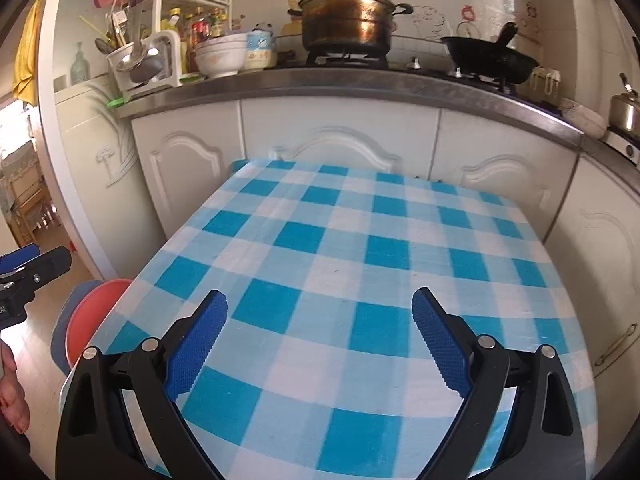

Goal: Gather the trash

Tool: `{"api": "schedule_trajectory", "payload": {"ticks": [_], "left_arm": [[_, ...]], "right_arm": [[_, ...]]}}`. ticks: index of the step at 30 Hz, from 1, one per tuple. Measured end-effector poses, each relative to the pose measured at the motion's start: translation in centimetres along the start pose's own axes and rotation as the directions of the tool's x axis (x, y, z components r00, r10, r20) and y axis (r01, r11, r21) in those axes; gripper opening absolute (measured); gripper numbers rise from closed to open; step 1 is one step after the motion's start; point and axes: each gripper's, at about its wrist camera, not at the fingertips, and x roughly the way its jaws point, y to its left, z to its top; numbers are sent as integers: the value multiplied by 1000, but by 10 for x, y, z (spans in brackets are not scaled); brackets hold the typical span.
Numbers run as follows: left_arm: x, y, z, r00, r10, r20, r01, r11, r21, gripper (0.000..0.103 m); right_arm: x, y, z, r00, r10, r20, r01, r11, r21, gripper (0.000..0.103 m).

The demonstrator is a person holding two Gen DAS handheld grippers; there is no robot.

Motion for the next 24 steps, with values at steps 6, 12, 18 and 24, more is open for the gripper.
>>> {"api": "schedule_trajectory", "payload": {"ticks": [6, 12, 18, 24], "left_arm": [[-20, -59, 10, 997, -74, 26, 72, 994, 83, 99], [-48, -108, 21, 985, -150, 88, 136, 980, 149, 99], [-82, -149, 33, 964, -202, 170, 165, 964, 210, 99], [-112, -175, 40, 941, -237, 241, 179, 954, 241, 99]], "right_arm": [[-42, -41, 0, 994, -84, 69, 81, 996, 48, 93], [-85, -76, 0, 975, -172, 140, 159, 982, 101, 93], [-128, -104, 4, 941, -260, 217, 229, 961, 155, 94], [-177, -125, 7, 891, -339, 302, 286, 935, 208, 95]]}}
